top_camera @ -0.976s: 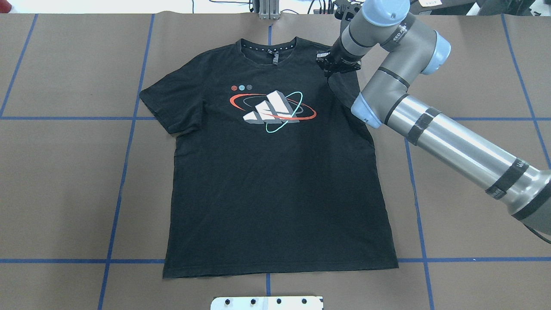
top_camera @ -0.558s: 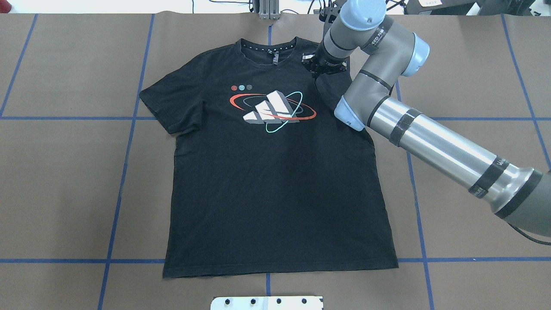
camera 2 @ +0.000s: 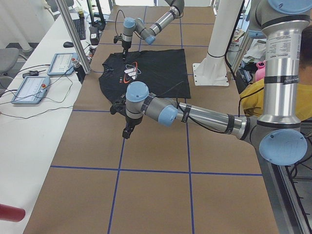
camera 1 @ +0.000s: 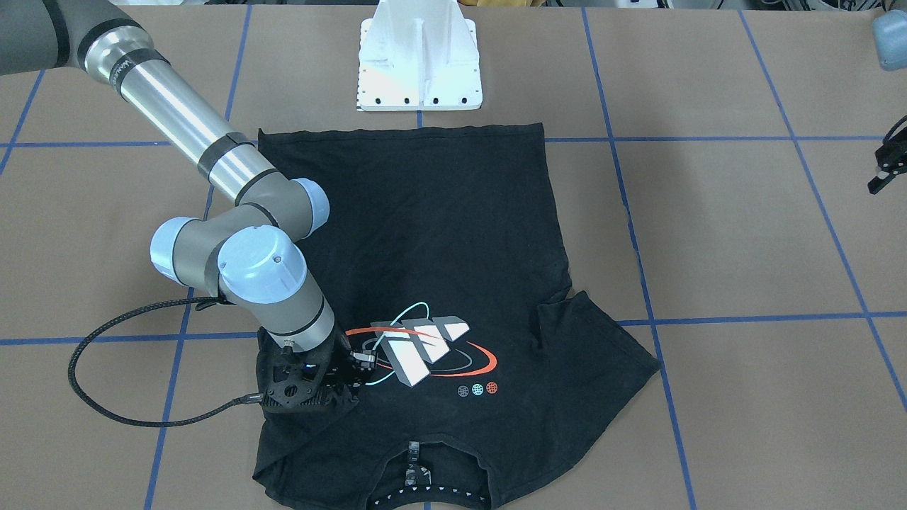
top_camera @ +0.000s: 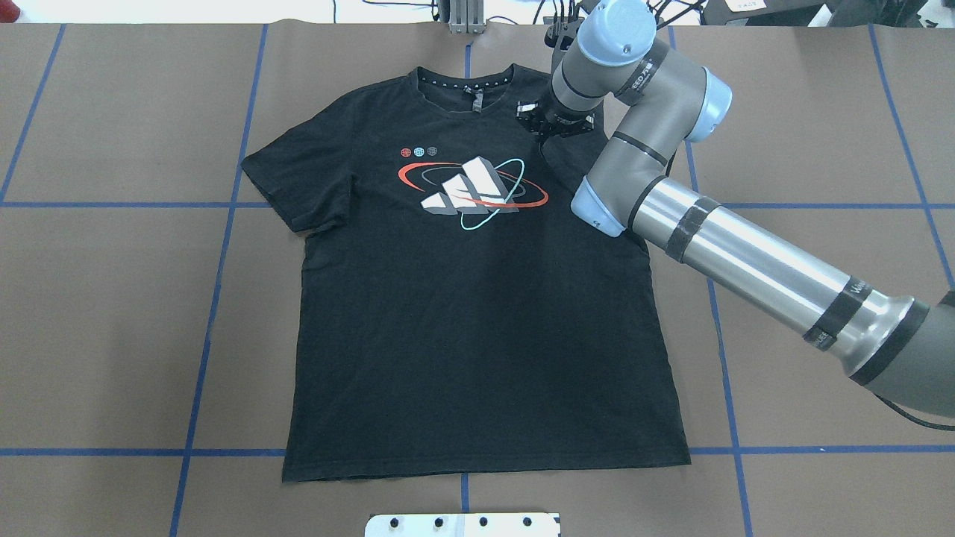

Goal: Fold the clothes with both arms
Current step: 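Grasp the sleeve with the right gripper and fold it inward over the shirt, then release the sleeve and raise the right gripper while the left gripper approaches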

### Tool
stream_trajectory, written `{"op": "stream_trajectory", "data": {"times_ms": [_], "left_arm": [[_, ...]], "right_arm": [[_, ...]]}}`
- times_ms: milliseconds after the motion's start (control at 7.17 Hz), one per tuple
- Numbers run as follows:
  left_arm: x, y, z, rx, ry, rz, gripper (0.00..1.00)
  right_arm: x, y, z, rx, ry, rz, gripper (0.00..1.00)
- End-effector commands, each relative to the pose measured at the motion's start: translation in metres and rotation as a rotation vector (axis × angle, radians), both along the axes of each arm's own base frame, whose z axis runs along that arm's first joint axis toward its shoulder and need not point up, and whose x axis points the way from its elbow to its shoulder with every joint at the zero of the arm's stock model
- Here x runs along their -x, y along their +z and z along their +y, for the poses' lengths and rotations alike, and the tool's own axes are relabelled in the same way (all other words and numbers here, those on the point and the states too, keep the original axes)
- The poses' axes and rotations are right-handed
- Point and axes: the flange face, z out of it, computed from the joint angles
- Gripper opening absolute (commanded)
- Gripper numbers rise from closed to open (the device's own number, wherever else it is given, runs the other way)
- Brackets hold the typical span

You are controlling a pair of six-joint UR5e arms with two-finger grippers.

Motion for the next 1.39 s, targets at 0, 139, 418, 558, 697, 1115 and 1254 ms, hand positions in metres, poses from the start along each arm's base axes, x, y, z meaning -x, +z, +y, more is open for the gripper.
{"op": "stream_trajectory", "data": {"times_ms": [0, 139, 418, 558, 697, 1115, 1254], "left_arm": [[-0.041, -0.02, -0.052, 0.002, -0.034, 0.071, 1.0], [-0.072, -0.03, -0.105, 0.017, -0.013, 0.075, 1.0], [-0.191, -0.051, -0.137, 0.088, 0.096, 0.089, 1.0], [-0.225, -0.058, -0.147, 0.121, 0.113, 0.093, 0.99], [-0.249, -0.052, -0.169, 0.158, 0.109, 0.099, 0.99], [-0.302, -0.018, -0.165, 0.149, 0.098, 0.181, 0.91], [-0.308, -0.017, -0.165, 0.164, 0.091, 0.186, 0.88]], "right_arm": [[-0.032, 0.011, 0.048, 0.014, -0.07, -0.086, 1.0], [-0.059, 0.024, 0.069, 0.026, -0.109, -0.122, 1.0], [-0.128, 0.066, 0.091, 0.08, -0.138, -0.16, 1.0], [-0.17, 0.085, 0.093, 0.115, -0.137, -0.18, 1.0], [-0.191, 0.102, 0.107, 0.122, -0.139, -0.18, 1.0], [-0.209, 0.119, 0.125, 0.124, -0.133, -0.17, 1.0], [-0.209, 0.121, 0.124, 0.126, -0.131, -0.168, 1.0]]}}
